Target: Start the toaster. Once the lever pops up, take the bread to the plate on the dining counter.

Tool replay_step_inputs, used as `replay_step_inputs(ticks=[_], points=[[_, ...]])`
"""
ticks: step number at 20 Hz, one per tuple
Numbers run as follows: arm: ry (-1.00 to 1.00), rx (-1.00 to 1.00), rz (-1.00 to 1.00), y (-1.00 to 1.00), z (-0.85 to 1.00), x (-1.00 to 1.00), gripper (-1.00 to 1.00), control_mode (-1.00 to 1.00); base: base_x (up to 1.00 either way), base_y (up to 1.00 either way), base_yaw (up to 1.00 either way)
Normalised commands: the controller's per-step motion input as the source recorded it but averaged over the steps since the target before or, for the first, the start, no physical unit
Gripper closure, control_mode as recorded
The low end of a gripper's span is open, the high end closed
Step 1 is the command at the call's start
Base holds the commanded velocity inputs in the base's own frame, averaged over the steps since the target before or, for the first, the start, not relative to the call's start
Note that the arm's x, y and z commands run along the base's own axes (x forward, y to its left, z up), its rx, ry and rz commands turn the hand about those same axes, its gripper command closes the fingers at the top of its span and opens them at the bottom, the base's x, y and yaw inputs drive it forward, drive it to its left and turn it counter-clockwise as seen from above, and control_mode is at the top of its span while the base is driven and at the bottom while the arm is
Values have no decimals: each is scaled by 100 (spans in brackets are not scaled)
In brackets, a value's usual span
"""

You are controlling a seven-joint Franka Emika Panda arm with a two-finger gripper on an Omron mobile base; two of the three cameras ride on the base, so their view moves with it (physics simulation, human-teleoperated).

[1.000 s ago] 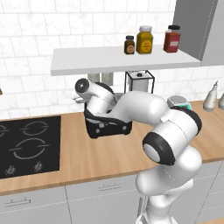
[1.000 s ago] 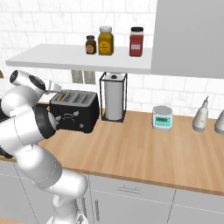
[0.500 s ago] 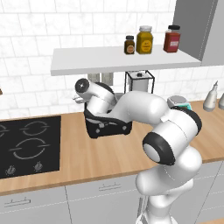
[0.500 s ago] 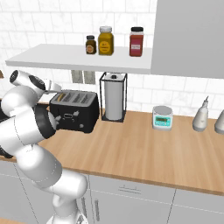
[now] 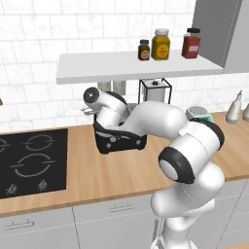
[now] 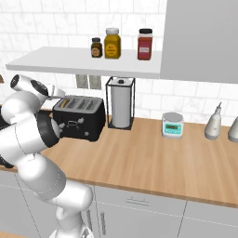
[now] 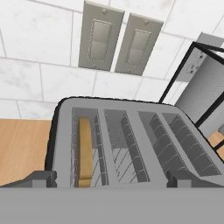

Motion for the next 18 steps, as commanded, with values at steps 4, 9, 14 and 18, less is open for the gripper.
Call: replay_step_inputs(ticks=[4,9,14,18], points=[[0,0,0,0,0,0,-100,-100,0,0,0],[0,0,0,0,0,0,-100,-100,0,0,0],[0,0,0,0,0,0,-100,-100,0,0,0],[0,0,0,0,0,0,-100,-100,0,0,0]])
